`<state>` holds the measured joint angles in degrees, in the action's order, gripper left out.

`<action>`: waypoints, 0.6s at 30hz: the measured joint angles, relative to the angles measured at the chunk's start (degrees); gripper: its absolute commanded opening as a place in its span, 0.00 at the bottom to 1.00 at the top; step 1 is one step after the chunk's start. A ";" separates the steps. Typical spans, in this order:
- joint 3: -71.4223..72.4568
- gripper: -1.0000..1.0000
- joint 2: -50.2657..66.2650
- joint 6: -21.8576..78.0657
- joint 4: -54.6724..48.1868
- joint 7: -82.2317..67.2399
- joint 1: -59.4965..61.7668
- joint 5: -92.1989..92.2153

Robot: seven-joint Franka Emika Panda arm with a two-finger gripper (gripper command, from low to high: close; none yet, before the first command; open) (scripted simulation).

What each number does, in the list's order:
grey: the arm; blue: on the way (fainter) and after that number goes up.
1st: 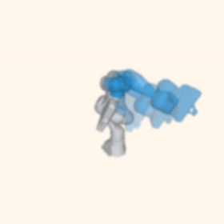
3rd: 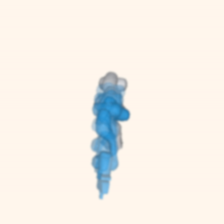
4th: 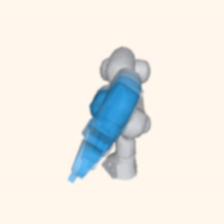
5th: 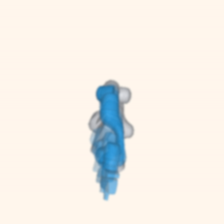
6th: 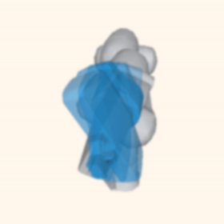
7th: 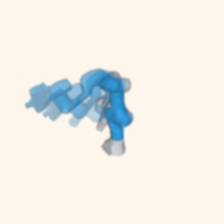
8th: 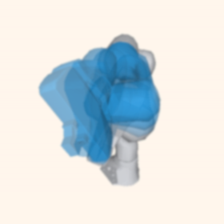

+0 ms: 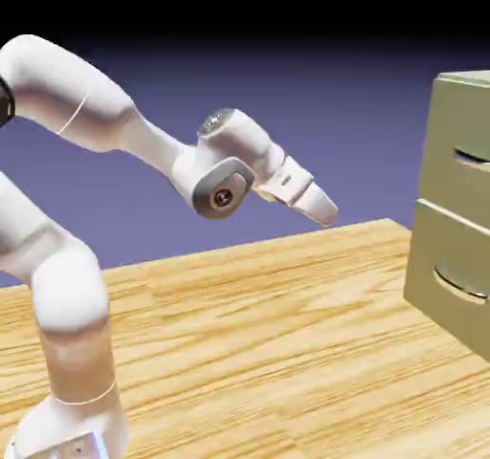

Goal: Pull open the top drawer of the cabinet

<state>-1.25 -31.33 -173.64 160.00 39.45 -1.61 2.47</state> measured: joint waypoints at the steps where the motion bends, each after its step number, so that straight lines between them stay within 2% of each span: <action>1: -1.04 0.50 1.11 0.30 -0.83 -2.49 -0.77 2.05; 18: -18.68 0.50 19.90 5.47 -14.93 -44.85 -13.80 36.93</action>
<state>-19.93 -11.43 -168.17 145.07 -5.40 -15.42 39.40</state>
